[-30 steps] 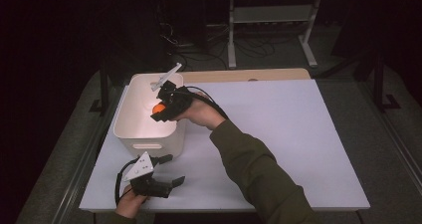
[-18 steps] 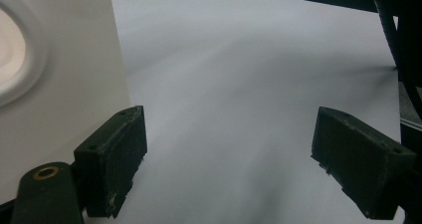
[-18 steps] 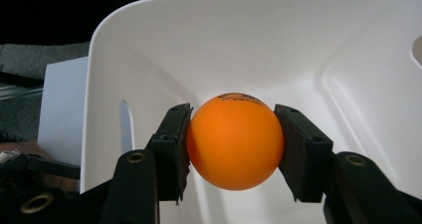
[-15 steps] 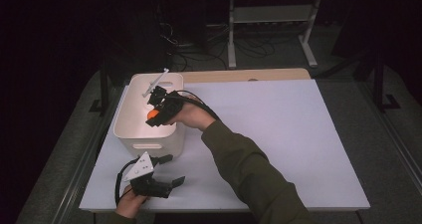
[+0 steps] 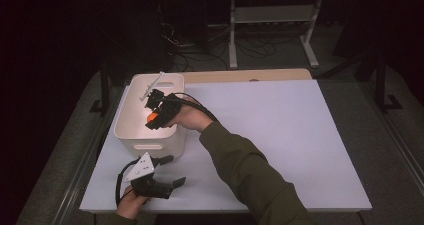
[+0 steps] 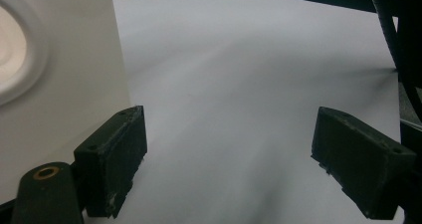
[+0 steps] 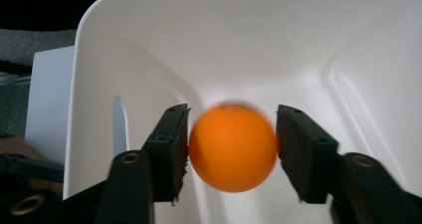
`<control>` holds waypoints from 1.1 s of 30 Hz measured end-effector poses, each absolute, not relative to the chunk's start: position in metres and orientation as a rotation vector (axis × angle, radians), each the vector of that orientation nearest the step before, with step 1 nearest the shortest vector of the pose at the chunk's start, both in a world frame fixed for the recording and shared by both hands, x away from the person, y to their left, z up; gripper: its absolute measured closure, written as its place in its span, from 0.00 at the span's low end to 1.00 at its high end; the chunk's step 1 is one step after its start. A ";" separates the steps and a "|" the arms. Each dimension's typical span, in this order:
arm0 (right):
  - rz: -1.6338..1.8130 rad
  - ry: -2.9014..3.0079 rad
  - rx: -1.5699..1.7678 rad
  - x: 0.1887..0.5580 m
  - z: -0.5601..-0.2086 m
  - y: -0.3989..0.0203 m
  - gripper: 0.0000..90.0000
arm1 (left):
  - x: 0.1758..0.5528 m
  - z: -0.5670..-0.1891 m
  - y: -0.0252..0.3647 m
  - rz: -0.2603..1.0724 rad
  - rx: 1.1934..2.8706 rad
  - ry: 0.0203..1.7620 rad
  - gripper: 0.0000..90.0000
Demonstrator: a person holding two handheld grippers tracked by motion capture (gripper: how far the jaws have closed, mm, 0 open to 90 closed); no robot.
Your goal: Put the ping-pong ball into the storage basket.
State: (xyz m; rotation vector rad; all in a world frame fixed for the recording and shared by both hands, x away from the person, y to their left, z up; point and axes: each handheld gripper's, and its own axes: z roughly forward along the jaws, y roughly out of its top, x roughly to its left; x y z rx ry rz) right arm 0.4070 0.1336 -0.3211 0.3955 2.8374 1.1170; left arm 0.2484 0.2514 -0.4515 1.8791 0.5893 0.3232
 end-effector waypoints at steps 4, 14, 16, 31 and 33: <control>1.131 2.809 0.425 0.406 -0.317 0.131 0.44 | 0.249 -0.452 0.251 0.317 1.884 0.593 0.16; 1.183 2.767 0.440 0.403 -0.299 0.111 0.40 | 0.250 -0.452 0.251 0.309 1.886 0.600 0.16; 1.189 2.755 0.446 0.402 -0.295 0.106 0.40 | 0.250 -0.452 0.251 0.308 1.885 0.602 0.16; 1.227 2.694 0.500 0.399 -0.281 0.062 0.38 | 0.250 -0.452 0.252 0.302 1.878 0.603 0.16; 1.232 2.688 0.503 0.398 -0.281 0.058 0.37 | 0.250 -0.452 0.252 0.304 1.880 0.601 0.16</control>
